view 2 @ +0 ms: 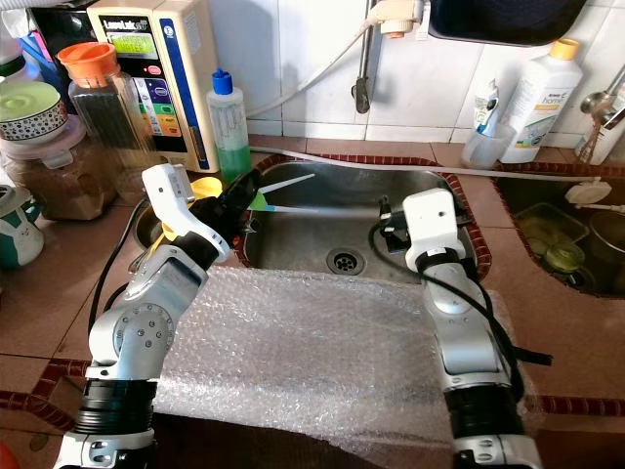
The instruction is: Kitchen organization
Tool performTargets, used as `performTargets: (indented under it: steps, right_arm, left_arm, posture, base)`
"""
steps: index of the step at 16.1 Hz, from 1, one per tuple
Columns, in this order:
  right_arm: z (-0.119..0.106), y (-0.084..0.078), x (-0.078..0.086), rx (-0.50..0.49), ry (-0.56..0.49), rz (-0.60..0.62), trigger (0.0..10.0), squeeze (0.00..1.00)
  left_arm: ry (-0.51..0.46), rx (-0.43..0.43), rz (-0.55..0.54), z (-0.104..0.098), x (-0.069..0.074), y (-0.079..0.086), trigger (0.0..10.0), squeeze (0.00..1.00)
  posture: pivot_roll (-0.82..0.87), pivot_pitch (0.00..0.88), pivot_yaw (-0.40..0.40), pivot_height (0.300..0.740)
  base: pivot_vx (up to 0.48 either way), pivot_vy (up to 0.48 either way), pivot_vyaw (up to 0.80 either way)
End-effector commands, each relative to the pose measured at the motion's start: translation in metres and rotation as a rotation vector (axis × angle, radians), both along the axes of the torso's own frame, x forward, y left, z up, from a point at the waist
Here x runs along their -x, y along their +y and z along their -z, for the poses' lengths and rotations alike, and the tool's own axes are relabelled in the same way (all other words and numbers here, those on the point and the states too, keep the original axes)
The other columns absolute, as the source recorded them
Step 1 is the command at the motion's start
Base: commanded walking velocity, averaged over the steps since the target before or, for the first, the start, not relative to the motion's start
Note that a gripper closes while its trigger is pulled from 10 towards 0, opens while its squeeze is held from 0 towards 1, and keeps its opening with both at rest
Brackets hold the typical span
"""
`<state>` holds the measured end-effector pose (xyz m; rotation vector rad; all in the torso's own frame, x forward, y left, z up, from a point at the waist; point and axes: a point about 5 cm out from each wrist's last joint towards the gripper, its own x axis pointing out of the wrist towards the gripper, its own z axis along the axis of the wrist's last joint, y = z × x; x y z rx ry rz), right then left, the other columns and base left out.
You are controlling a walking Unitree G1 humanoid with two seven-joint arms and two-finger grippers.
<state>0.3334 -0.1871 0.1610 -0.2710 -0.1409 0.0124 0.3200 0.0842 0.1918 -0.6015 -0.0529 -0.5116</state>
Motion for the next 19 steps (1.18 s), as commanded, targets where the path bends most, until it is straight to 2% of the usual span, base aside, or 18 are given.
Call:
performTargets:
  steps: [1, 2, 3, 5, 6, 7, 9, 12, 13, 14, 15, 19]
  right_arm:
    - [-0.006, -0.001, -0.003, -0.036, -0.013, 0.020, 10.0, 0.00]
    - [-0.006, 0.000, -0.003, -0.033, -0.014, 0.020, 10.0, 0.00]
    - [-0.008, 0.006, -0.003, -0.157, -0.044, -0.040, 10.0, 0.00]
    - [-0.009, 0.007, -0.001, -0.178, -0.040, -0.028, 10.0, 0.00]
    - [-0.008, 0.007, 0.001, -0.153, -0.044, -0.021, 10.0, 0.00]
    - [-0.003, 0.006, 0.004, -0.139, -0.020, -0.027, 0.0, 0.00]
    - [0.005, 0.008, 0.013, -0.030, 0.001, -0.071, 0.0, 0.00]
    - [0.006, 0.014, 0.013, 0.076, 0.013, -0.129, 0.0, 0.00]
    - [0.007, 0.017, 0.013, 0.139, 0.010, -0.149, 0.0, 0.00]
    - [0.010, 0.025, 0.015, 0.212, 0.014, -0.213, 0.0, 0.00]
    - [0.012, 0.031, 0.016, 0.246, 0.011, -0.244, 10.0, 0.00]
    - [0.010, 0.050, 0.013, 0.303, -0.008, -0.314, 10.0, 0.00]
  left_arm:
    - [0.003, -0.014, -0.007, 0.000, 0.000, -0.001, 3.1, 0.00]
    - [0.003, -0.015, -0.008, 0.000, 0.000, -0.001, 3.1, 0.00]
    - [0.007, -0.016, -0.013, 0.001, 0.000, 0.000, 3.1, 0.00]
    - [0.009, -0.017, -0.017, 0.002, 0.001, 0.001, 3.1, 0.00]
    - [0.011, -0.018, -0.018, 0.002, 0.001, 0.001, 3.1, 0.00]
    - [0.011, -0.019, -0.018, 0.003, 0.001, 0.000, 3.0, 0.00]
    - [0.016, -0.022, -0.022, 0.004, 0.001, 0.000, 2.9, 0.00]
    - [0.019, -0.019, -0.021, 0.004, 0.001, -0.002, 2.7, 0.00]
    - [0.018, -0.015, -0.020, 0.004, 0.001, -0.003, 2.8, 0.00]
    - [0.015, -0.005, -0.009, 0.002, 0.002, -0.007, 3.3, 0.00]
    - [0.008, -0.007, 0.008, 0.001, 0.002, -0.011, 3.8, 0.00]
    - [-0.018, -0.014, 0.085, -0.008, 0.000, -0.029, 4.7, 0.00]
  posture:
    - [-0.03, 0.000, 0.046, 0.740]
    - [-0.03, 0.000, 0.046, 0.740]
    - [-0.03, 0.000, 0.044, 0.740]
    - [-0.03, 0.000, 0.045, 0.740]
    - [-0.03, 0.000, 0.045, 0.740]
    - [-0.02, 0.000, 0.045, 0.740]
    - [-0.03, 0.000, 0.047, 0.740]
    - [-0.03, 0.000, 0.046, 0.740]
    - [-0.03, 0.000, 0.046, 0.740]
    - [-0.03, 0.000, 0.046, 0.740]
    - [-0.03, 0.000, 0.044, 0.740]
    - [-0.02, 0.000, 0.050, 0.740]
  base:
    - [0.000, 0.000, 0.00]
    - [0.000, 0.000, 0.00]
    - [0.000, 0.000, 0.00]
    - [0.000, 0.000, 0.00]
    - [0.000, 0.000, 0.00]
    - [0.000, 0.000, 0.00]
    - [0.000, 0.000, 0.00]
    - [0.000, 0.000, 0.00]
    - [0.000, 0.000, 0.00]
    - [0.000, 0.000, 0.00]
    - [0.000, 0.000, 0.00]
    - [0.000, 0.000, 0.00]
